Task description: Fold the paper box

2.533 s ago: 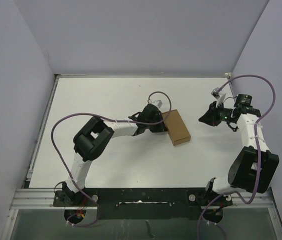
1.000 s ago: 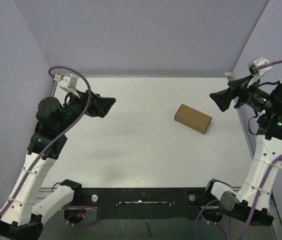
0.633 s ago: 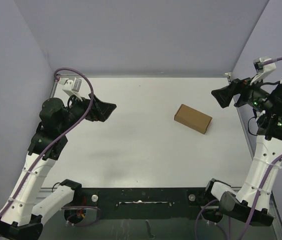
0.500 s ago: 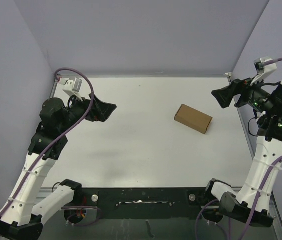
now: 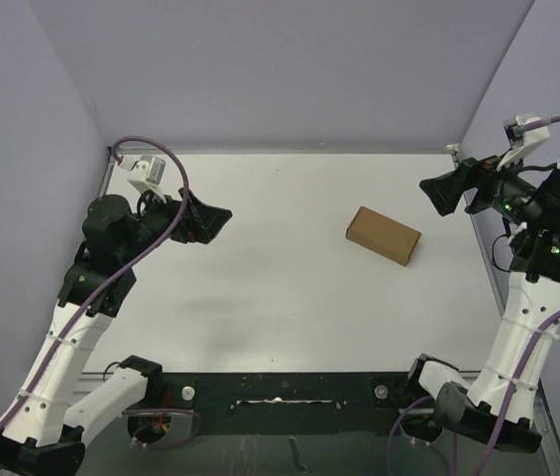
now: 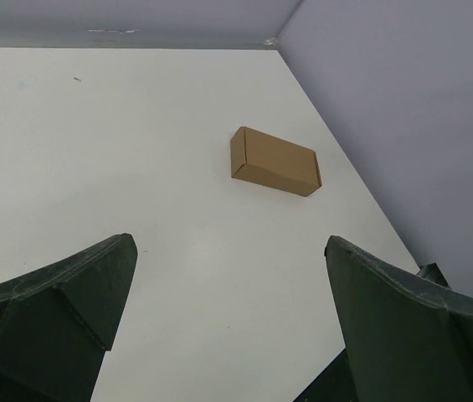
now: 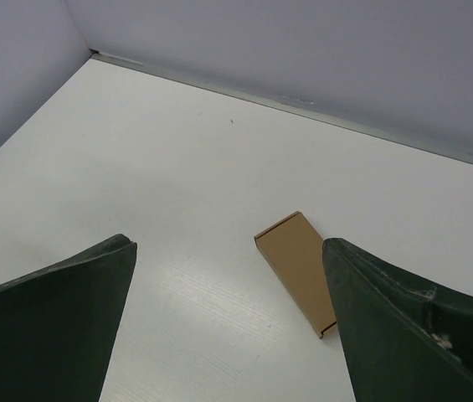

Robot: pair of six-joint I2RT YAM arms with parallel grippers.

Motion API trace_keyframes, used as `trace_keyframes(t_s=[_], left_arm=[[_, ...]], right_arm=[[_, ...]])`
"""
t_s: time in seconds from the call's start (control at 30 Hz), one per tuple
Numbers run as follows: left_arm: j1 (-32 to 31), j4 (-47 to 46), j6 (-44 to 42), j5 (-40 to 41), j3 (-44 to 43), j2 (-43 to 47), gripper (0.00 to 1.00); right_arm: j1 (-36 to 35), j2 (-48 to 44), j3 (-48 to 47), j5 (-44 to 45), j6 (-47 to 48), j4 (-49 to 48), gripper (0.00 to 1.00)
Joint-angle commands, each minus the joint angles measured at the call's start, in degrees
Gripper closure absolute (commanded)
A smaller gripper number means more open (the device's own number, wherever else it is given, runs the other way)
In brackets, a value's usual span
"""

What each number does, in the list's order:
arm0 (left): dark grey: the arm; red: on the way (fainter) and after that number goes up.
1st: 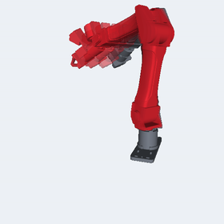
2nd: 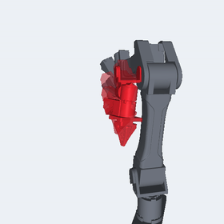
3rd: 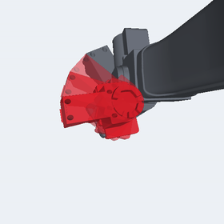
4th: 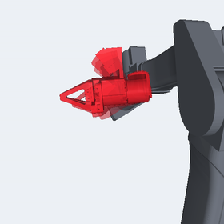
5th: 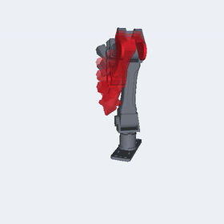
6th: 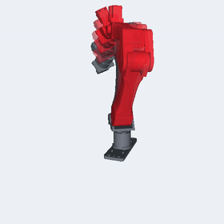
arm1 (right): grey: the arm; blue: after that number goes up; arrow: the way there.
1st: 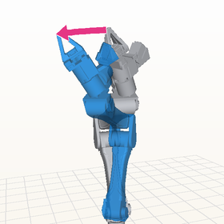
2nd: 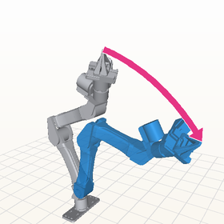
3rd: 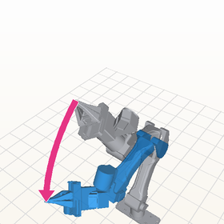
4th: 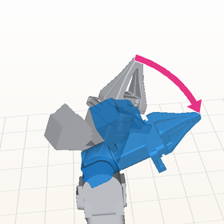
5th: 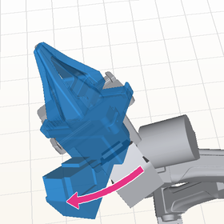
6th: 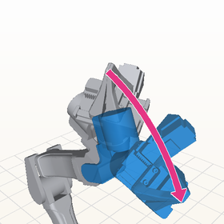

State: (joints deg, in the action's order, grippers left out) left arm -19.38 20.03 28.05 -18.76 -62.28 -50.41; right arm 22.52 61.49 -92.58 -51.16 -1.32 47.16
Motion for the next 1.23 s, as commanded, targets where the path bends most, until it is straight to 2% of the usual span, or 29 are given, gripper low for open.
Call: trace_keyframes(t_s=[0.0, 1.2], left_arm=[[0.35, -2.01, -0.7, -1.17, -0.38, -0.21, 0.02], [0.36, -2.19, -1.25, -1.79, 0.03, -0.91, 0.02]], right_arm=[[0.25, -1.02, -0.72, 0.18, -0.12, -1.72, 0.02], [0.24, -0.98, 0.33, -0.95, 0.75, -1.9, 0.02]])
